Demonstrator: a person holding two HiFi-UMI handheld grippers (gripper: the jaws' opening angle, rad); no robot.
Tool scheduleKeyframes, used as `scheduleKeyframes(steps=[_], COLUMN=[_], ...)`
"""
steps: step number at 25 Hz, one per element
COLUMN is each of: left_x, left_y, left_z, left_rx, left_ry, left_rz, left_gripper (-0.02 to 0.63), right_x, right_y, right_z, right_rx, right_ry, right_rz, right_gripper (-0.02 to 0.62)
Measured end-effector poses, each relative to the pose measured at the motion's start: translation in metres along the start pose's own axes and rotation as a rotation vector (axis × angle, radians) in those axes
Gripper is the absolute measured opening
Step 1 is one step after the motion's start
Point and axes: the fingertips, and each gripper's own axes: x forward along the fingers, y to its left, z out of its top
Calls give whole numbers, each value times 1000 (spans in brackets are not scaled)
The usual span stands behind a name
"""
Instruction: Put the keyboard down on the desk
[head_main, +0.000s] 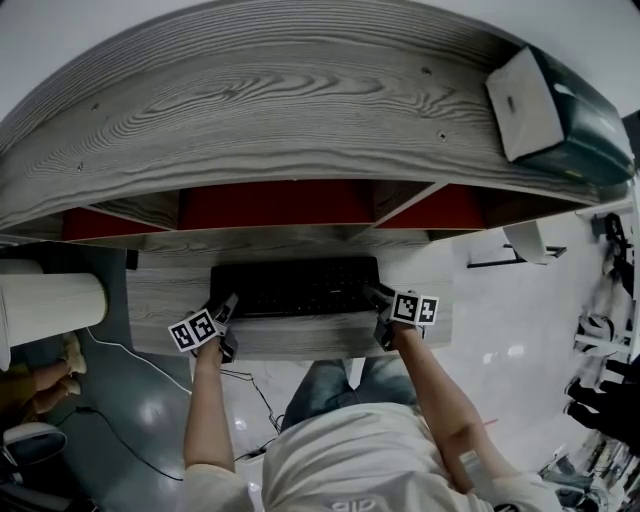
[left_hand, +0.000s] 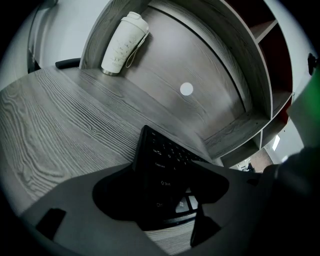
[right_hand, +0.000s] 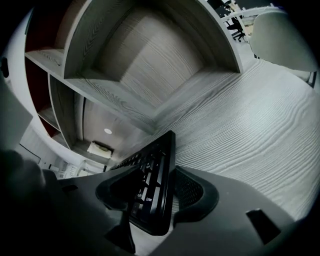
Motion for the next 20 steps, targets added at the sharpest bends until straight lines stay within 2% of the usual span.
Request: scheduleKeyframes(steps=[11,20], left_x=[3,5], left_y=[2,3], left_z=[1,1], left_rx=[-36,-62], left_ry=[82,150], left_rz=[55,59], left_gripper=[313,321], right_x=[7,8], right_y=[1,0], right_z=[12,12], right_rx=[-40,-2], right_ry=[-5,14], right_rz=[-51,-6], right_gripper=[236,224])
